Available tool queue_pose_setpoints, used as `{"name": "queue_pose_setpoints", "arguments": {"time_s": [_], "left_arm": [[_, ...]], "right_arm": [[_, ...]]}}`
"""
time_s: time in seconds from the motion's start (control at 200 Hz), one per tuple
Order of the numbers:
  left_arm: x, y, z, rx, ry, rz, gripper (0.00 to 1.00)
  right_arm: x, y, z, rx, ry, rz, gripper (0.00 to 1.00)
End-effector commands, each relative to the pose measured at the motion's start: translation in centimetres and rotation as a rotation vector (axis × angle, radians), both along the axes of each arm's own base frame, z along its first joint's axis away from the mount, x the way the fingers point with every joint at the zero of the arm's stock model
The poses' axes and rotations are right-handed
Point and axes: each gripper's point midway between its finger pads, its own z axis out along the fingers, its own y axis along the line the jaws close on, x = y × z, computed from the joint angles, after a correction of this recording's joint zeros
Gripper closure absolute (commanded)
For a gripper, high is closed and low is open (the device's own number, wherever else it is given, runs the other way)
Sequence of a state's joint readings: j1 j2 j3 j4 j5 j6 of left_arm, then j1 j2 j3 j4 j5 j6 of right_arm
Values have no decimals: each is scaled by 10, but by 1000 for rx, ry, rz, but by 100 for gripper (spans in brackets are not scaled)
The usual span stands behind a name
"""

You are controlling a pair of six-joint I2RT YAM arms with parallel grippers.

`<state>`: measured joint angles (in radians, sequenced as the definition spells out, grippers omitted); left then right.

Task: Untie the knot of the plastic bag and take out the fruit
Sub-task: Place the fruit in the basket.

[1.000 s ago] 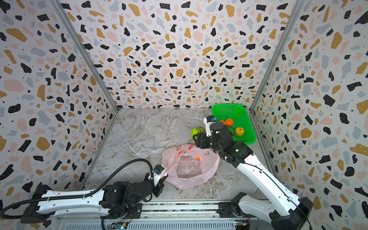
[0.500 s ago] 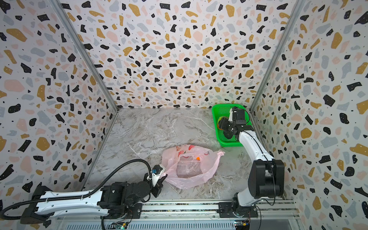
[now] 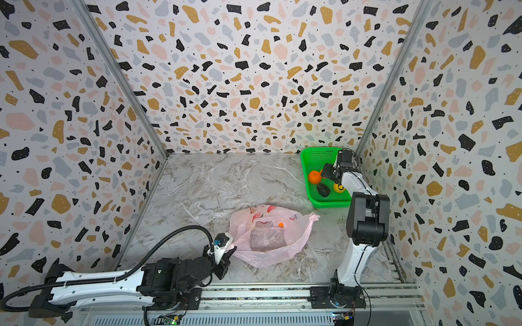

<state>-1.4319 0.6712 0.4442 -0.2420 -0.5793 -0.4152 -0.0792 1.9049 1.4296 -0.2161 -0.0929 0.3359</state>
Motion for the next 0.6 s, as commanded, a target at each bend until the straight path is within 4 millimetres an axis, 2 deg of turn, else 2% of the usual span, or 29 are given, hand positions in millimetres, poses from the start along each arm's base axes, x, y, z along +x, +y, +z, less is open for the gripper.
{"name": "queue_pose_setpoints", "arguments": {"time_s": [0.0,0.25,0.496,0.596], "left_arm": [[3,3,2,-15,-17,25,100],[3,3,1,-18,-14,23,100],[6,6,3,-25,-25,47,100],[7,7,3,-25,-31,54,100]], "right_arm": [[1,-4,23,-34,-51,-9,14],[-10,6,36,0,-65,34,12],[-35,24,66,20,-70,112,11],[-50,41,81,44,-75,172,11]]}}
